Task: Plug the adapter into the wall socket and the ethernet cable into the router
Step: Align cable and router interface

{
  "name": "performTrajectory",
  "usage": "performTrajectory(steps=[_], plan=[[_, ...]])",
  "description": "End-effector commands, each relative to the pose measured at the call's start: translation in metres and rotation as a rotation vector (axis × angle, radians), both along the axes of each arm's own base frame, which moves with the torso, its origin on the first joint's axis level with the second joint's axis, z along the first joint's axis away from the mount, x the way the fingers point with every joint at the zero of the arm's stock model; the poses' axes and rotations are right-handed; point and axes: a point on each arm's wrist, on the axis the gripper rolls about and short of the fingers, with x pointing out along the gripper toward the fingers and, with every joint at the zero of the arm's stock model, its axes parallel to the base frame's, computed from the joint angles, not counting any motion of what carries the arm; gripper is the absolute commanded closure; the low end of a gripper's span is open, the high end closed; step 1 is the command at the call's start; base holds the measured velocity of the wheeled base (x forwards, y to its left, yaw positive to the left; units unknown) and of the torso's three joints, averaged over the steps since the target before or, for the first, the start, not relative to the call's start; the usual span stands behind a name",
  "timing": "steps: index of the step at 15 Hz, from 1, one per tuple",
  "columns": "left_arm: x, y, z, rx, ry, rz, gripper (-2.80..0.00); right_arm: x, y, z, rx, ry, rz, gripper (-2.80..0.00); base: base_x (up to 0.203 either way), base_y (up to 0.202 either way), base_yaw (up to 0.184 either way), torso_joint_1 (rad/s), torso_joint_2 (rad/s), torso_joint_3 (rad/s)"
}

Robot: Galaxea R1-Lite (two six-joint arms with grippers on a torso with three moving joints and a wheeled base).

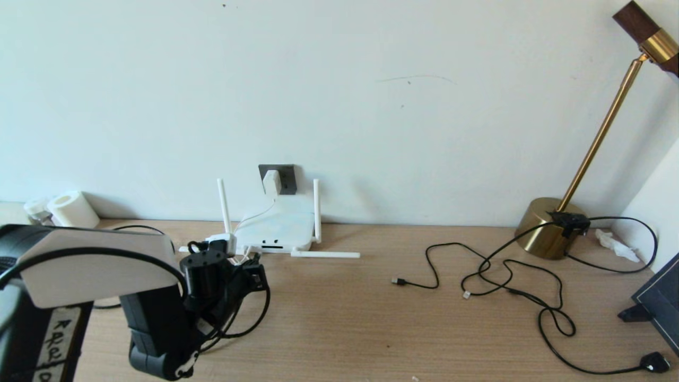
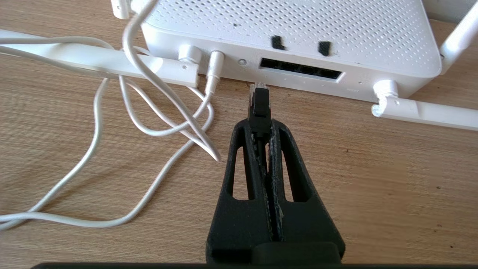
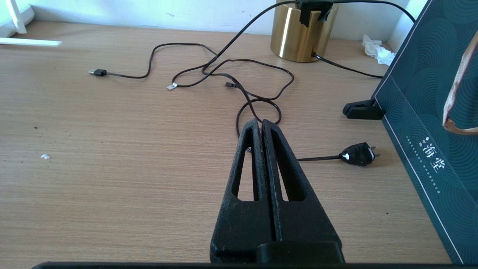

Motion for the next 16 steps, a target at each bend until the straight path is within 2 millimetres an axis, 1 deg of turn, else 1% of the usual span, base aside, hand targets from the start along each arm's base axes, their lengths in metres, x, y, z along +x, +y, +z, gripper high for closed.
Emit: performTrajectory(steps=[1,16], plan=[[0.0015,0.0024,0.0007,-0.004,-0.009,0.006,0.0,0.0001,0.0,0.0,-0.001,0.002,0.0,0.0,0.0,0.0,0.0,0.0,0.0,0.0],[0.0113,-0.0002,-0.0043,0.006,-0.023,0.003,0.0,0.0001,0.0,0.0,-0.001,0.002,0.0,0.0,0.0,0.0,0.0,0.0,0.0,0.0]])
